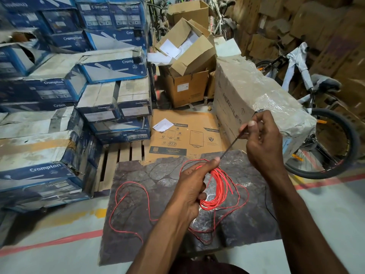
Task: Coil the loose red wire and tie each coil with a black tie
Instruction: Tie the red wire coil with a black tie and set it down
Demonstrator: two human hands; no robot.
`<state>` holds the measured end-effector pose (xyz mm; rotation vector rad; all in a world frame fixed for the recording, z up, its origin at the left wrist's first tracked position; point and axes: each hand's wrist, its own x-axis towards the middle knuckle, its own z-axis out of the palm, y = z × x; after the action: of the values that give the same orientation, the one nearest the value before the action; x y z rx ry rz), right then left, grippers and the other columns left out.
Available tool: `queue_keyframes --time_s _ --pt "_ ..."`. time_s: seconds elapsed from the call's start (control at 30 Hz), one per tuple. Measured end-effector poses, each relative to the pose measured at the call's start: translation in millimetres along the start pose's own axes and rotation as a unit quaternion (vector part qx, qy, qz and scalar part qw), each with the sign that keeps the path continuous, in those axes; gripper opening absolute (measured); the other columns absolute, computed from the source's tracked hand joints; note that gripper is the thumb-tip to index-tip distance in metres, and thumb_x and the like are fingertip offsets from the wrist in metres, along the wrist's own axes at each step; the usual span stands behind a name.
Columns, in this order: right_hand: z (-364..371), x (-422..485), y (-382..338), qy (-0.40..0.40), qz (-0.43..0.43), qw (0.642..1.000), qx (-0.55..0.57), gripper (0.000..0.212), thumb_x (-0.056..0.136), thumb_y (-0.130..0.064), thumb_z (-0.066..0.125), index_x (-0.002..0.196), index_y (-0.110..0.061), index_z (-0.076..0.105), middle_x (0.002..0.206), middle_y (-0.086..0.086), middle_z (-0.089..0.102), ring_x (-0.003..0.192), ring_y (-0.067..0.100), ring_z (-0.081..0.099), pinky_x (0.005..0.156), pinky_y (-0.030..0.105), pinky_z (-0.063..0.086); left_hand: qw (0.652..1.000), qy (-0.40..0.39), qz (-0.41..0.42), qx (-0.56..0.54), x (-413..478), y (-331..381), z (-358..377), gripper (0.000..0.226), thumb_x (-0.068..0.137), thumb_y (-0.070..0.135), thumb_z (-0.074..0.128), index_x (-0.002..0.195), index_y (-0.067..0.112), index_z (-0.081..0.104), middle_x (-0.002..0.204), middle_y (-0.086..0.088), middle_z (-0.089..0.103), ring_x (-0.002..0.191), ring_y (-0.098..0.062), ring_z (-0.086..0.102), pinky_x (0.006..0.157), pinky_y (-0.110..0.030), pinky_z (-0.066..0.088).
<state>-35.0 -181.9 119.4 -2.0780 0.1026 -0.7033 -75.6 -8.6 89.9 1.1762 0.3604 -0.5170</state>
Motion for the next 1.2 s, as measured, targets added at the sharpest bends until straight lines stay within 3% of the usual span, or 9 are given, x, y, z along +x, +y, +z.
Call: queue_keyframes --time_s 0.2,0.3,0.4,0.5,0.6,0.77,0.9,1.07,1.2 --pt "0 20 -1 0.026 -0.021 0.999 -0.033 0.007 0.106 -0.011 0.040 0.101 -0.011 0.045 0.075 0.001 0.062 0.070 0.017 0.065 0.070 0.046 0.056 1.000 -0.006 0.010 -0.005 0 -3 6 0.025 0.080 0.025 0.082 0.099 0.020 0.066 0.055 0.008 0.021 0.043 -0.008 0.017 0.035 -0.019 0.016" --pt "4 24 -4 -0.009 0.042 0.995 0.085 0.008 0.109 -0.017 0.042 0.105 -0.010 0.045 0.082 0.006 0.064 0.074 0.021 0.067 0.074 0.050 0.060 1.000 0.010 0.020 -0.015 2 -3 6 0.020 0.083 0.021 0.079 0.098 0.016 0.066 0.052 0.009 0.023 0.042 -0.007 0.017 0.036 -0.018 0.017" --pt "7 16 -14 -0.063 0.215 0.911 0.347 0.019 0.111 -0.021 0.043 0.118 -0.005 0.051 0.086 0.005 0.066 0.075 0.015 0.071 0.074 0.031 0.062 0.999 0.031 0.020 -0.032 5 -5 4 0.019 0.083 0.020 0.080 0.095 0.015 0.066 0.051 0.009 0.024 0.041 -0.007 0.019 0.035 -0.018 0.018" --pt "10 5 -13 -0.128 0.299 0.838 0.438 0.034 0.109 -0.031 0.043 0.122 -0.003 0.058 0.093 0.008 0.074 0.085 0.020 0.075 0.081 0.032 0.063 0.998 0.046 0.020 -0.047 7 -6 5 0.015 0.082 0.021 0.082 0.085 0.017 0.068 0.052 0.009 0.024 0.041 -0.006 0.019 0.036 -0.017 0.019" --pt "13 -4 -7 -0.173 0.266 0.875 0.366 0.034 0.110 -0.024 0.043 0.125 0.001 0.062 0.099 0.009 0.075 0.089 0.016 0.074 0.084 0.028 0.062 0.998 0.042 0.016 -0.051 8 -5 6 0.014 0.083 0.022 0.082 0.089 0.017 0.069 0.049 0.011 0.025 0.040 -0.006 0.019 0.035 -0.017 0.018" --pt "17 1 -1 -0.089 0.096 0.983 0.128 0.024 0.107 -0.010 0.051 0.097 -0.011 0.072 0.079 0.004 0.070 0.069 0.006 0.063 0.067 0.020 0.056 0.999 0.028 0.017 -0.028 9 -4 10 0.021 0.081 0.020 0.082 0.095 0.015 0.067 0.056 0.006 0.022 0.042 -0.008 0.016 0.036 -0.018 0.016" --pt "20 8 3 -0.033 0.016 0.999 0.027 0.023 0.104 -0.009 0.053 0.091 -0.010 0.072 0.075 0.006 0.069 0.068 0.014 0.065 0.066 0.031 0.054 0.999 0.027 0.040 -0.002 12 -1 14 0.014 0.084 0.017 0.078 0.086 0.014 0.064 0.054 0.007 0.026 0.039 -0.007 0.019 0.035 -0.017 0.018" --pt "24 13 1 0.049 -0.011 0.999 0.019 0.023 0.102 -0.009 0.055 0.090 -0.013 0.074 0.076 0.004 0.071 0.071 0.013 0.066 0.065 0.030 0.054 0.998 0.028 0.062 0.015 14 -2 18 0.016 0.085 0.018 0.076 0.074 0.018 0.065 0.076 -0.010 0.034 0.040 -0.009 0.020 0.036 -0.016 0.021" --pt "25 14 13 0.054 0.006 0.998 0.044 0.022 0.103 -0.010 0.055 0.092 -0.015 0.074 0.078 -0.001 0.072 0.070 0.004 0.067 0.066 0.023 0.054 0.998 0.030 0.054 0.014 18 2 16 0.016 0.086 0.018 0.076 0.080 0.016 0.061 0.060 0.002 0.023 0.043 -0.011 0.017 0.037 -0.018 0.019"
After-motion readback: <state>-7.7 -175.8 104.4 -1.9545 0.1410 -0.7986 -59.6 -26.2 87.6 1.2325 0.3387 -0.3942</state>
